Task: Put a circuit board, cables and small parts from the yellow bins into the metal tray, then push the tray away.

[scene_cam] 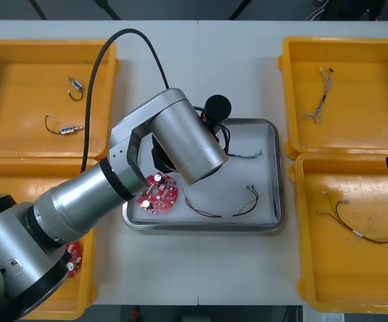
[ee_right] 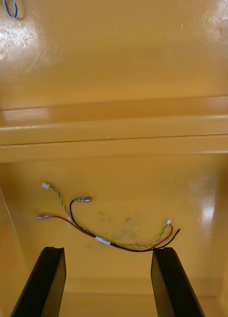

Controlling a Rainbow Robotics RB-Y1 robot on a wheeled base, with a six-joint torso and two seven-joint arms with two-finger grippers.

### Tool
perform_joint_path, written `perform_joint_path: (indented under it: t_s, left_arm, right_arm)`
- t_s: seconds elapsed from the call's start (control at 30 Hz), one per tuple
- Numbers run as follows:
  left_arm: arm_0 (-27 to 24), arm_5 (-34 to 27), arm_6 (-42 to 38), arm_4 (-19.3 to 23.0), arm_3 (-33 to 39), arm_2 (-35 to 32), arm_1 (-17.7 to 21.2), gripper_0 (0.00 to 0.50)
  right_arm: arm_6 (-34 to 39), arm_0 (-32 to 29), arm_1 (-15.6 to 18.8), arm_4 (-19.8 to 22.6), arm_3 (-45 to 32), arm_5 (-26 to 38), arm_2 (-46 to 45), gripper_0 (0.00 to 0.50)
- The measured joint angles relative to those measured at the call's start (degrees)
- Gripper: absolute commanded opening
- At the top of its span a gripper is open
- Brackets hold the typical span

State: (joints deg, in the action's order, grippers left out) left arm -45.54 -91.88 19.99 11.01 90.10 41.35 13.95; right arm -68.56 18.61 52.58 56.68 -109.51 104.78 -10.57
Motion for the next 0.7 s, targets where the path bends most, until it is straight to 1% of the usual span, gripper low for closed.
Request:
perform_joint_path:
  t_s: [0.13,0.23,0.3,0.4,0.5,0.53,0.7]
  left_arm:
    - [0.0,-1.9,0.0,0.0,1.4,0.0,0.0,0.442]
    - [0.0,-5.2,0.0,0.4,4.9,-0.3,0.2,0.456]
    - [-0.1,-7.6,0.0,1.6,7.7,-0.9,0.7,0.465]
    - [-0.8,-12.0,0.0,4.9,12.0,-2.7,2.1,0.475]
    - [-1.9,-16.4,0.0,8.6,16.3,-5.8,4.4,0.483]
    - [-2.2,-17.1,0.0,10.0,17.5,-7.0,5.4,0.484]
    - [-3.8,-17.6,0.0,20.4,22.5,-14.2,12.3,0.5]
  right_arm:
    - [0.0,0.0,0.0,0.0,0.0,0.0,0.0,0.5]
    - [0.0,0.0,0.0,0.0,0.0,0.0,0.0,0.5]
    - [0.0,0.0,0.0,0.0,0.0,0.0,0.0,0.5]
    - [0.0,0.0,0.0,0.0,0.0,0.0,0.0,0.5]
    - [0.0,0.0,0.0,0.0,0.0,0.0,0.0,0.5]
    - [0.0,0.0,0.0,0.0,0.0,0.0,0.0,0.5]
    - [0.0,0.0,0.0,0.0,0.0,0.0,0.0,0.5]
